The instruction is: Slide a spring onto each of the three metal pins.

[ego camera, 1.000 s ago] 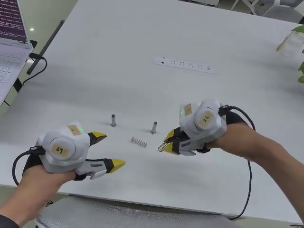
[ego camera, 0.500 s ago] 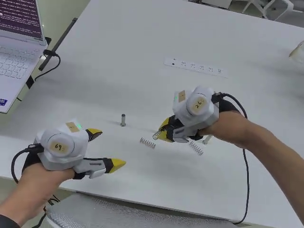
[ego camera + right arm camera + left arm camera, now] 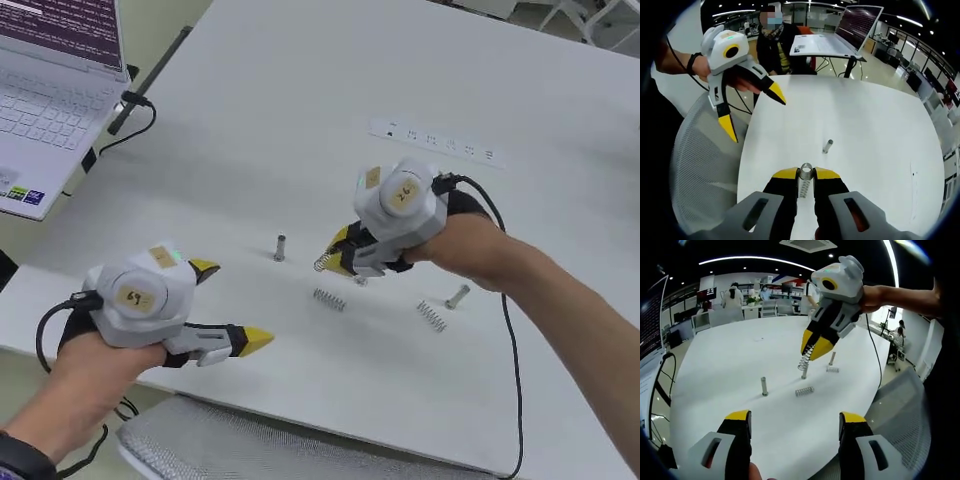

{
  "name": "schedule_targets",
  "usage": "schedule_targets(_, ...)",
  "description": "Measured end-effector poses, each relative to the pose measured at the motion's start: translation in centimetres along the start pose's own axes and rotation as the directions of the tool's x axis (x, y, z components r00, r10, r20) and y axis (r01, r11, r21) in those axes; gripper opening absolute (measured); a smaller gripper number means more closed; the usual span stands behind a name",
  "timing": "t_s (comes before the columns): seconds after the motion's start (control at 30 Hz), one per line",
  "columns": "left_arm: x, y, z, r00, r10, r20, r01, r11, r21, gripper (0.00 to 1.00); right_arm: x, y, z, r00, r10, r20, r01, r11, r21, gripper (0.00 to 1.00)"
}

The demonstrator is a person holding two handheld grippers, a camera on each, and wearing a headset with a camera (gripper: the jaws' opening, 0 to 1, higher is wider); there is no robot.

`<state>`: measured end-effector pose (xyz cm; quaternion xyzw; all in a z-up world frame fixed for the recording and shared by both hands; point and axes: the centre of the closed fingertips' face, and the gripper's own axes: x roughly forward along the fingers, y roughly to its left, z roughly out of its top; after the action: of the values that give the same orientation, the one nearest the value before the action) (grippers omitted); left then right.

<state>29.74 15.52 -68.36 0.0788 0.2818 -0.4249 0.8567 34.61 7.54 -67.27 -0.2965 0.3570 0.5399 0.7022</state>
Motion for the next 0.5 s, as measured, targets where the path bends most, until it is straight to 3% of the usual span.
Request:
schedule_targets(0.2,0.3,0.0,0.2,1.0,-0.007,0.007,0.007,1.0,-0.01,0.67,1.4,-1.1,1.6,0.9999,0.005,0.011,-0.005,1.0,0.012,0.08)
schedule_targets(0.5,0.5,-0.2,0.1,0.9999,-0.015,0.006,0.015,1.0,-0.017,0.66,3.5,-2.6,1.6,0.9996,0.002,-0.027,-0.003,1.0,-0.004,0.09)
